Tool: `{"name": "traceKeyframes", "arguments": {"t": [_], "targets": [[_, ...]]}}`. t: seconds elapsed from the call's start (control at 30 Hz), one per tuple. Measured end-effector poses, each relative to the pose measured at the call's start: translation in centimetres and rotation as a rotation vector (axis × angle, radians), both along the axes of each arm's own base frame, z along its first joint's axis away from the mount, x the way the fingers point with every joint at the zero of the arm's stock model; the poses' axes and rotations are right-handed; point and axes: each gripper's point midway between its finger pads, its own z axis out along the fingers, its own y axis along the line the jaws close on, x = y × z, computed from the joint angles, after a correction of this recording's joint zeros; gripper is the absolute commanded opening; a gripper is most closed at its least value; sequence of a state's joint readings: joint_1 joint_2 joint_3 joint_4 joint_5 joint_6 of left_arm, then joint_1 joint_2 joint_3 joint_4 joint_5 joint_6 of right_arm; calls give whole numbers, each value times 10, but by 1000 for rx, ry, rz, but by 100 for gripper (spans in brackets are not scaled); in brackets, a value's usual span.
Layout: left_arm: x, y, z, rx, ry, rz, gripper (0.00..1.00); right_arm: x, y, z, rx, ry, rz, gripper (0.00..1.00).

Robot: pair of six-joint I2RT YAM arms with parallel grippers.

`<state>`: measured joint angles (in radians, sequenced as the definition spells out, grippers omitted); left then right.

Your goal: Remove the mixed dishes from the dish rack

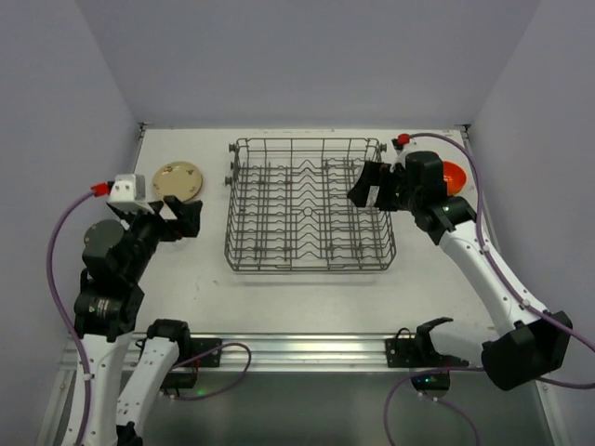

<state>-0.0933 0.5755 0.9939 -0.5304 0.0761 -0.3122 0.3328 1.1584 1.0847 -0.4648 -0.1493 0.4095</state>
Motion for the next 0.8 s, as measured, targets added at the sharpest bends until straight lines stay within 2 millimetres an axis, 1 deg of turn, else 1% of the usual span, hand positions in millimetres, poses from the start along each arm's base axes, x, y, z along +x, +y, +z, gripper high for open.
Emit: {"name": "traceKeyframes", "arguments": {"t": [0.03, 0.1, 0.13, 0.2, 0.23, 0.3, 0.33, 0.43, 0.53, 0.6, 0.8], "targets": [[-4, -5, -19, -3, 22, -31, 100, 7, -2, 1, -19, 11, -19, 95], [-6, -16, -56, -13, 90, -87, 100, 24, -9, 0, -71, 29, -73, 91], [-6, -20, -73, -17, 131, -114, 100, 33, -14, -2, -105, 41, -108, 85], [-6, -28, -94, -22, 197, -154, 100, 48, -21, -12, -163, 72, -151, 76], [-6, -29, -98, -24, 212, -165, 100, 54, -23, -18, -187, 91, -162, 74], [-5, -32, -98, -27, 216, -180, 100, 63, -25, -31, -228, 133, -178, 74], [-5, -33, -97, -28, 210, -184, 100, 69, -26, -41, -260, 161, -184, 74], [-6, -34, -91, -29, 182, -190, 100, 84, -28, -58, -335, 211, -198, 74], [-9, -34, -83, -30, 146, -192, 100, 101, -32, -68, -406, 236, -215, 73], [-8, -34, -80, -29, 131, -193, 100, 107, -34, -75, -444, 255, -220, 73], [-5, -36, -85, -29, 155, -198, 100, 119, -39, -89, -517, 287, -227, 73]]}}
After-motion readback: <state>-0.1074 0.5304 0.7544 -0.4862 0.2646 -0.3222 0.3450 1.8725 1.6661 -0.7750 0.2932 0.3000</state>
